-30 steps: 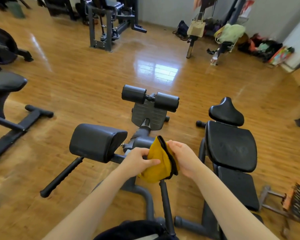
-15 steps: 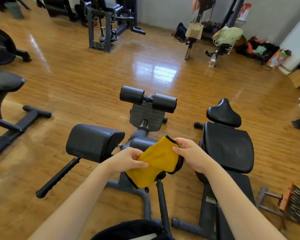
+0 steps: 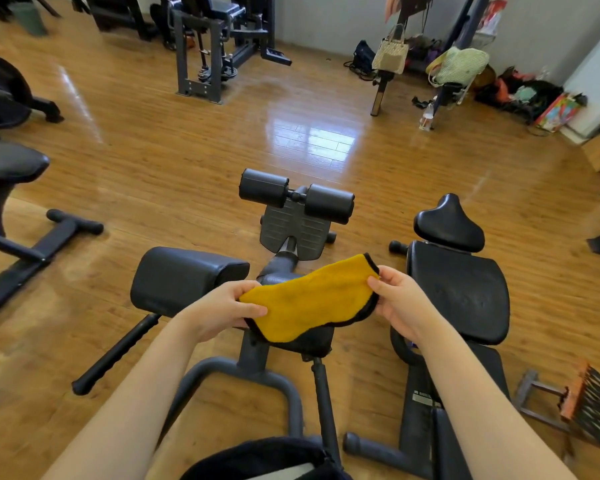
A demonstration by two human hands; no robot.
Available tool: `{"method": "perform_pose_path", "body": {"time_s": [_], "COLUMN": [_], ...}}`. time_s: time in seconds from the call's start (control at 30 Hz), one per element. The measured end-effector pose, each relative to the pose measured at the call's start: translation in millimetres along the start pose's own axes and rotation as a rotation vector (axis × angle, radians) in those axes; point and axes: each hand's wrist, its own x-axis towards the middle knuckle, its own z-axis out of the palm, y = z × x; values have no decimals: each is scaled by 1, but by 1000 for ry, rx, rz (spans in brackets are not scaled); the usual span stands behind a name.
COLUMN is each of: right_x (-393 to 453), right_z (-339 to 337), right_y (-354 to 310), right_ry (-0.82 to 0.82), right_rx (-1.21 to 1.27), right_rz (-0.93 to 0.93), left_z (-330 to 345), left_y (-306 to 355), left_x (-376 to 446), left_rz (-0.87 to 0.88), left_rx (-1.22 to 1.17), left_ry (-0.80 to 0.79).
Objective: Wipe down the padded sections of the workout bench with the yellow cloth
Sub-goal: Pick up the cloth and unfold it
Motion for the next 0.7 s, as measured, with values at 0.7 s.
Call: {"method": "perform_pose_path", "body": {"time_s": [0.7], "right_x": [-3], "right_z": [19], "right_y": [-20], "right_ry": [445], "right_rx": [-116], "right_rz": [-356], "left_z": [30], "left_y": [61], "left_x": [10], "left_rz": [151], "left_rx": [-415], "left_ry": [587]}}
